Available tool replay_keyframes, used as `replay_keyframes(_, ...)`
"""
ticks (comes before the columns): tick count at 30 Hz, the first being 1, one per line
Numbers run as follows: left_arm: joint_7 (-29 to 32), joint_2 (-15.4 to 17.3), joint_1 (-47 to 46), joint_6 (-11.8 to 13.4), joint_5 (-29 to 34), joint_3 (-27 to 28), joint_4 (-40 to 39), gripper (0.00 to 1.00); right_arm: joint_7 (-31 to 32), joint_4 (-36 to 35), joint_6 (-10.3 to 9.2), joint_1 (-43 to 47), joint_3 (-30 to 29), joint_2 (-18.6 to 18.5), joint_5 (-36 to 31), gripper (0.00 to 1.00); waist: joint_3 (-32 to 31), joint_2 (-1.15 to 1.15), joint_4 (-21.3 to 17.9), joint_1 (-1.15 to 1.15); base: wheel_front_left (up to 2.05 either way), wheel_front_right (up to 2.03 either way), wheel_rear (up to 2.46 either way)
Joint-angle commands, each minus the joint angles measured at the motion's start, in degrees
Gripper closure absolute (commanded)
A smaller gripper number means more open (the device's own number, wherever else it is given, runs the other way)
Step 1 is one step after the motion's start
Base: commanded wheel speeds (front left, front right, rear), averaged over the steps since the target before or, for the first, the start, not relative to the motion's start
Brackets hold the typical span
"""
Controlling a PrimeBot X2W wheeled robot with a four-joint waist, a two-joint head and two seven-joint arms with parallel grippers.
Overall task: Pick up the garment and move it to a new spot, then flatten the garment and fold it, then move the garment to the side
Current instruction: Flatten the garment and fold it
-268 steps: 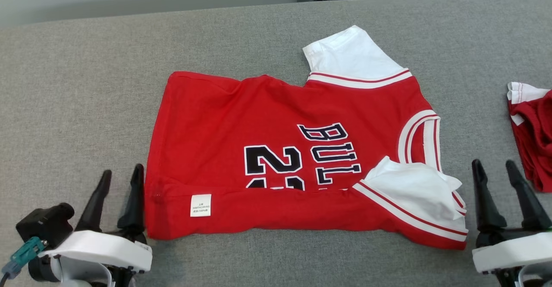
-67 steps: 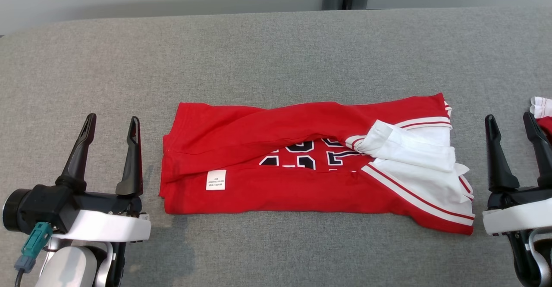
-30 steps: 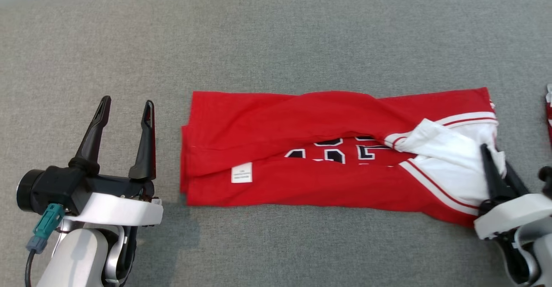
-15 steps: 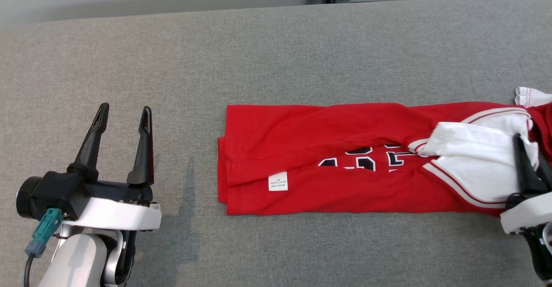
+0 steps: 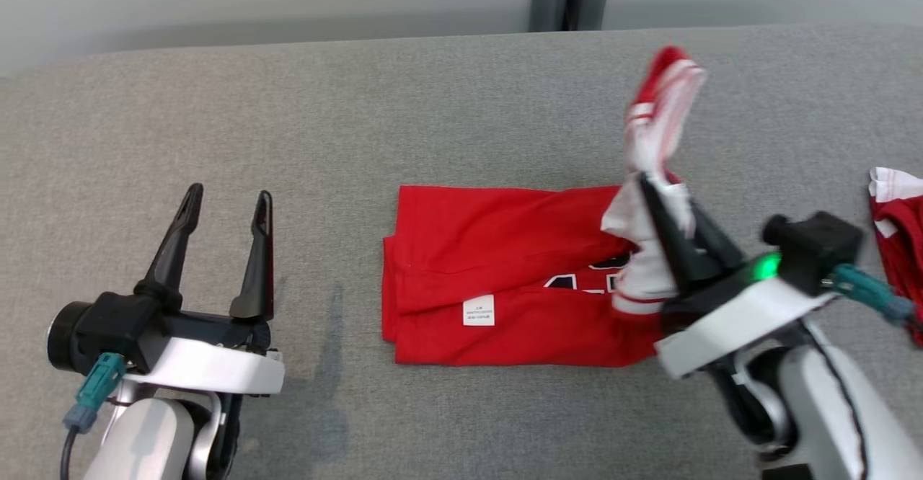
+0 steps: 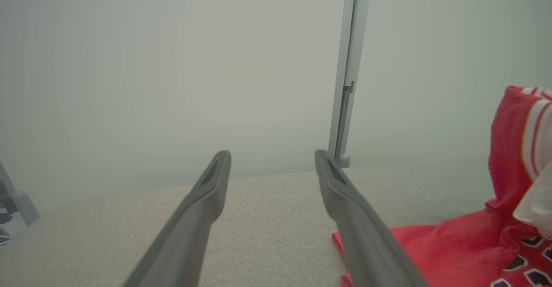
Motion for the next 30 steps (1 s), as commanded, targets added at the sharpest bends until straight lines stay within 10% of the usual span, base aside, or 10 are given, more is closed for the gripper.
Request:
replay_keyframes(1,0.01,-0.21,-0.77,-0.3,-0.3,-0.49,0.09,0.0,1.01,0.23,0.01,-1.56,2.92,1.31,0.51,1.0,0.33,0.0,1.1,0.0,0.0,0.0,0.0)
replay_keyframes(23,-0.66,-3.75,-7.31,-3.59,0.84,-4.64,4.89,0.0,-9.9,28.25,0.01,-17.3,24.94,7.82,12.64,1.0,5.64,0.0,7.64,0.0,0.0,0.0,0.0)
replay_keyframes(24,-0.69,-3.75,-7.41,-3.64,0.86,-4.57,5.04,0.0,-10.31,28.51,0.01,-17.67,26.18,7.83,13.55,0.82,5.65,0.0,7.51,0.0,0.0,0.0,0.0)
replay_keyframes(25,-0.72,-3.74,-7.47,-3.68,0.9,-4.47,5.18,0.0,-10.7,28.68,0.01,-18.06,27.26,7.85,14.39,0.19,5.62,0.0,7.32,0.0,0.0,0.0,0.0)
replay_keyframes(26,-0.74,-3.74,-7.5,-3.7,0.93,-4.36,5.28,0.0,-11.04,28.94,0.01,-18.48,28.05,7.8,14.65,0.0,5.58,0.0,7.12,0.0,0.0,0.0,0.0)
replay_keyframes(30,-0.79,-3.75,-7.24,-3.58,1.04,-3.92,5.65,0.0,-12.6,27.84,0.01,-19.17,30.41,7.78,16.52,0.0,5.21,0.0,6.18,0.0,0.0,0.0,0.0)
